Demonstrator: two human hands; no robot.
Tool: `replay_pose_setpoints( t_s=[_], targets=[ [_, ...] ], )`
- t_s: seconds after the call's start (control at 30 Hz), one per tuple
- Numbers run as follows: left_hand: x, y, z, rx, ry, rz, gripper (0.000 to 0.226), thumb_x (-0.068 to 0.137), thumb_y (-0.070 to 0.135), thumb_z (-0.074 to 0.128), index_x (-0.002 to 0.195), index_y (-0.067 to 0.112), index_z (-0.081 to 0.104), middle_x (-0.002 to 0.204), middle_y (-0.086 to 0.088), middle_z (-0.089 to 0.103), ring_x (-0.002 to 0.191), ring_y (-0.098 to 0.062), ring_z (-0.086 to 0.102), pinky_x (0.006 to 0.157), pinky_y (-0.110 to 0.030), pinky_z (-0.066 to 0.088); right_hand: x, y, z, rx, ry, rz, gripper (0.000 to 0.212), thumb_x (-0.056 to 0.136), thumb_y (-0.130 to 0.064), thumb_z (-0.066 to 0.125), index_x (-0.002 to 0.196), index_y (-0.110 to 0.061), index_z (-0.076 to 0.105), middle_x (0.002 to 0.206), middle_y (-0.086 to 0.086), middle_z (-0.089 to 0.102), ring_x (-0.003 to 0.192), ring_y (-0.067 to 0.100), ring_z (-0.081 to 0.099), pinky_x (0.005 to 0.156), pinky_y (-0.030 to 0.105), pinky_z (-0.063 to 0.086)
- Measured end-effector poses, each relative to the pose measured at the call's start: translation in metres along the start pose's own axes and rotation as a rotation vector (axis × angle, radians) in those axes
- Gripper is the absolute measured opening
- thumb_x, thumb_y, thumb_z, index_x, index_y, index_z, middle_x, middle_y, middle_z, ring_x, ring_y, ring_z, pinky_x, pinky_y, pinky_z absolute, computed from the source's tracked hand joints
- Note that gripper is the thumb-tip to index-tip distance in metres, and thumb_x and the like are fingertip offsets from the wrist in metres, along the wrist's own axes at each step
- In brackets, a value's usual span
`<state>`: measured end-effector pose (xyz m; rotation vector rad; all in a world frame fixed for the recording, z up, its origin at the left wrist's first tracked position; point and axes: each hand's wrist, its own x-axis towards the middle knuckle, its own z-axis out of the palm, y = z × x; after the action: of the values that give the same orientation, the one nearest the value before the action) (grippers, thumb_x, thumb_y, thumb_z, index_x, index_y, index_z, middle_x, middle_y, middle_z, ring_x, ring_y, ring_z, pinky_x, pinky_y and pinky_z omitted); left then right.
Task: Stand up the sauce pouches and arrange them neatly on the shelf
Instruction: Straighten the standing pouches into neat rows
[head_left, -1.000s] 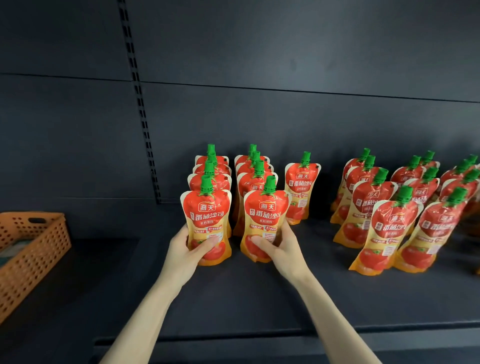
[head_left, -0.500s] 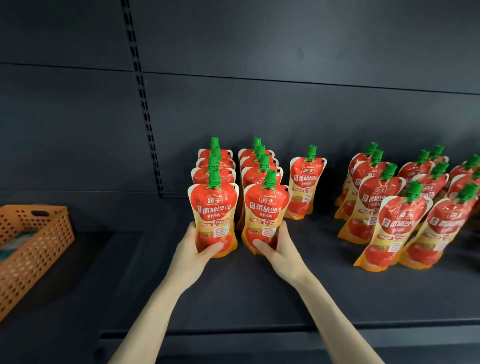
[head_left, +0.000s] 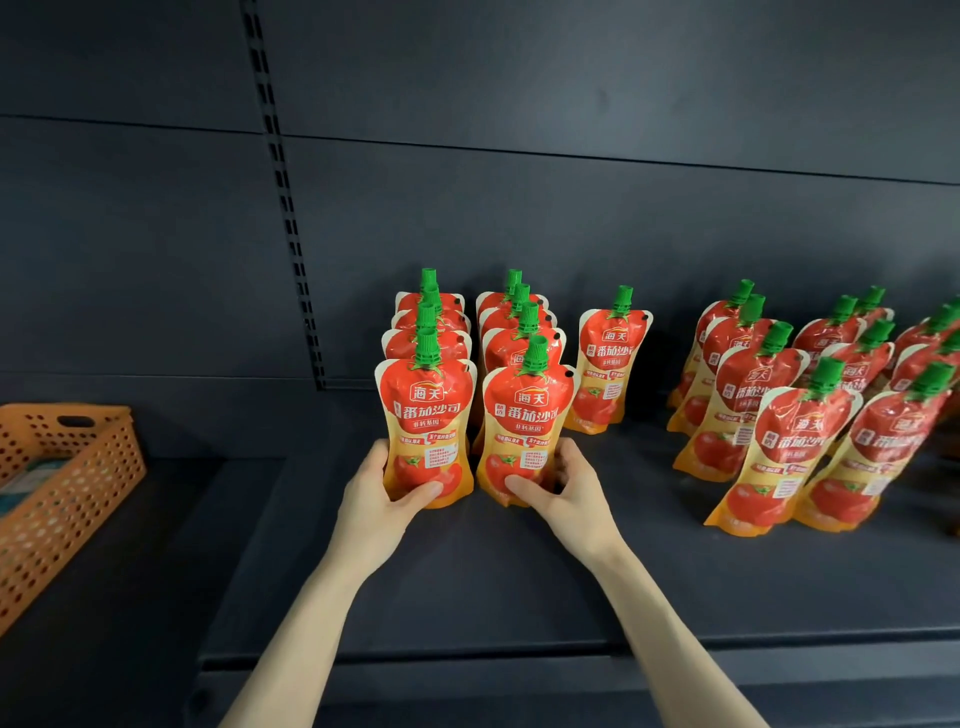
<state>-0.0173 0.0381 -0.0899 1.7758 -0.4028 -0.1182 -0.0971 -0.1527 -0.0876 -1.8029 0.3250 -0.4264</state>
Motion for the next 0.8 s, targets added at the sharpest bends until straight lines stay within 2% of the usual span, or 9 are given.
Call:
replay_pose_setpoints(
  t_s=[0.17,0.3,0.8],
  targets=[
    [-0.0005,-0.0007,-0.0011,0.014,0.028,-0.001,0.046,0.074,0.023,0.077,0.112,0.023,0.052,0.106,0.012,0.064,0.097,-0.005,0.062,0.074,-0.017,0.049,-0.0037,0.0002,0.0002,-0.028,0.042,-0.079,0.045,0.080,-0.010,0.073,0.117,-0.017,0.048,0.110,-0.012,0.062,0.101,-0.001,0.060,0.076,0.007,0.047],
    [-0.0010,-0.0006,-0.0013,0.018,0.027,0.013,0.043,0.075,0.021,0.077,0.111,0.022,0.053,0.105,0.012,0.064,0.096,-0.005,0.062,0.073,-0.015,0.049,-0.0027,0.0016,0.0004,-0.041,0.038,-0.097,0.041,0.081,-0.009,0.072,0.115,-0.014,0.050,0.109,-0.011,0.063,0.098,-0.007,0.059,0.076,0.007,0.047],
    [-0.0007,-0.0019,-0.0016,-0.008,0.013,0.010,0.044,0.075,0.022,0.076,0.113,0.022,0.053,0.108,0.009,0.064,0.098,-0.007,0.062,0.074,-0.017,0.050,-0.0043,0.0005,0.0008,-0.046,0.043,-0.110,0.042,0.082,-0.011,0.071,0.115,-0.020,0.048,0.110,-0.015,0.061,0.104,0.001,0.060,0.078,0.008,0.048]
  ],
)
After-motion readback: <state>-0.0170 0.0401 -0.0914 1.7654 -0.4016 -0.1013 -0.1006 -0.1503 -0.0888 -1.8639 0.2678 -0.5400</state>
